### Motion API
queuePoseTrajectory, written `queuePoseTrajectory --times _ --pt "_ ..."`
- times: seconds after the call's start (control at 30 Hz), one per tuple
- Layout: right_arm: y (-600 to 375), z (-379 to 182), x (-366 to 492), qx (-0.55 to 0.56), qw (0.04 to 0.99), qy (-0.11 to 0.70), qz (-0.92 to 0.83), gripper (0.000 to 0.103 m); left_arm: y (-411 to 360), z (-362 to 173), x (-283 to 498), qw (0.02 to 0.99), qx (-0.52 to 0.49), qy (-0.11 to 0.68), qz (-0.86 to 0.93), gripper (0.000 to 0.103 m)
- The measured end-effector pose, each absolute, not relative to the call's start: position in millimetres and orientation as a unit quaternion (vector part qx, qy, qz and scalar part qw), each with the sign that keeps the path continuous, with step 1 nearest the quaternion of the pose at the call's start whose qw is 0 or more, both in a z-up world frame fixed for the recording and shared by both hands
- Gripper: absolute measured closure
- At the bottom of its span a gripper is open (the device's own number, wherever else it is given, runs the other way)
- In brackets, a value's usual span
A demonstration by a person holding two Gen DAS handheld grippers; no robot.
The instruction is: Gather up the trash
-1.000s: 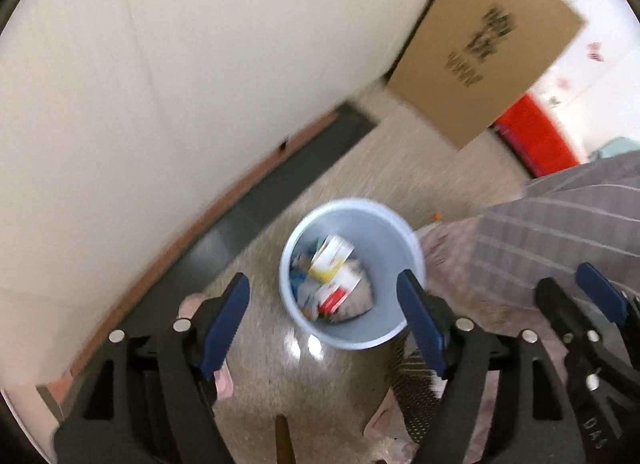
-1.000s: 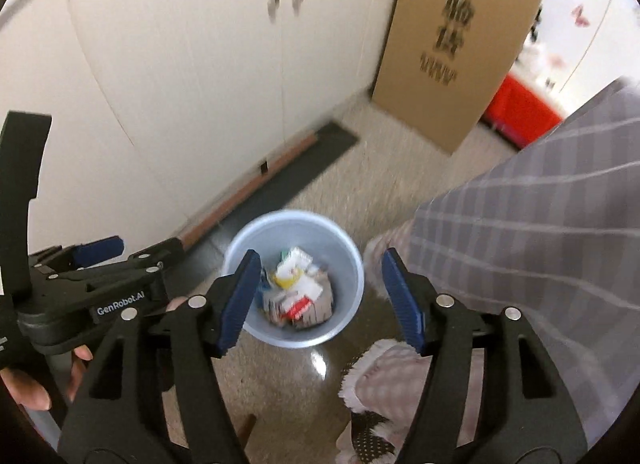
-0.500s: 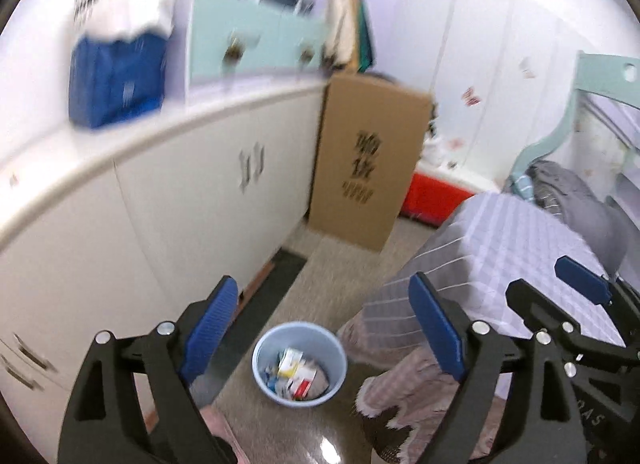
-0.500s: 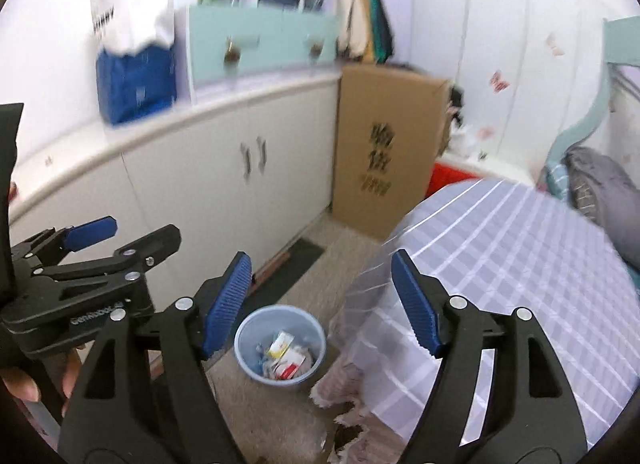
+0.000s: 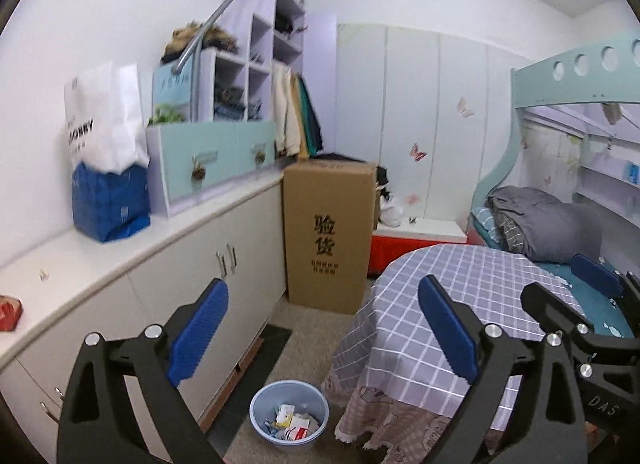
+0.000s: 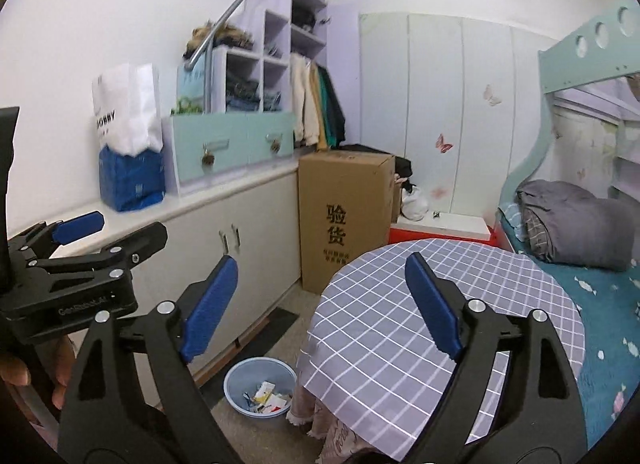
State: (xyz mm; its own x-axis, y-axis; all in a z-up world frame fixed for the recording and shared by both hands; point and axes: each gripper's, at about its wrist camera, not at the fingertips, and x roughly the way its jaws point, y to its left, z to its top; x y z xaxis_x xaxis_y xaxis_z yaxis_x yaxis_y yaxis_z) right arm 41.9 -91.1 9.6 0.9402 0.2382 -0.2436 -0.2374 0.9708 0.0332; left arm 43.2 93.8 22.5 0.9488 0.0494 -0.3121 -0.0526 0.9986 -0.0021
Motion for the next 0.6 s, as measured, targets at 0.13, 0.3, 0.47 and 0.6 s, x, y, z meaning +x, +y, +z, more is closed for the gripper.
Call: queuePoseTrajectory --times 0.13,0.3,0.47,0.6 --pt "-114 16 15 0.023 0.988 0.106 0.106 0.013 74 32 19 0.99 0.007 0.143 0.012 0.008" --pt "-132 20 -7 0.044 0.989 0.095 0.101 0.009 54 39 -9 0.992 0.02 0.121 0.0 0.005" --pt "-144 18 -24 0.047 0.991 0.083 0.09 0.008 41 39 -24 0.994 0.031 0.107 -0.007 0.005" --pt "-149 17 -32 0.045 0.993 0.076 0.081 0.007 35 37 -28 0.994 0.034 0.103 -0.015 0.005"
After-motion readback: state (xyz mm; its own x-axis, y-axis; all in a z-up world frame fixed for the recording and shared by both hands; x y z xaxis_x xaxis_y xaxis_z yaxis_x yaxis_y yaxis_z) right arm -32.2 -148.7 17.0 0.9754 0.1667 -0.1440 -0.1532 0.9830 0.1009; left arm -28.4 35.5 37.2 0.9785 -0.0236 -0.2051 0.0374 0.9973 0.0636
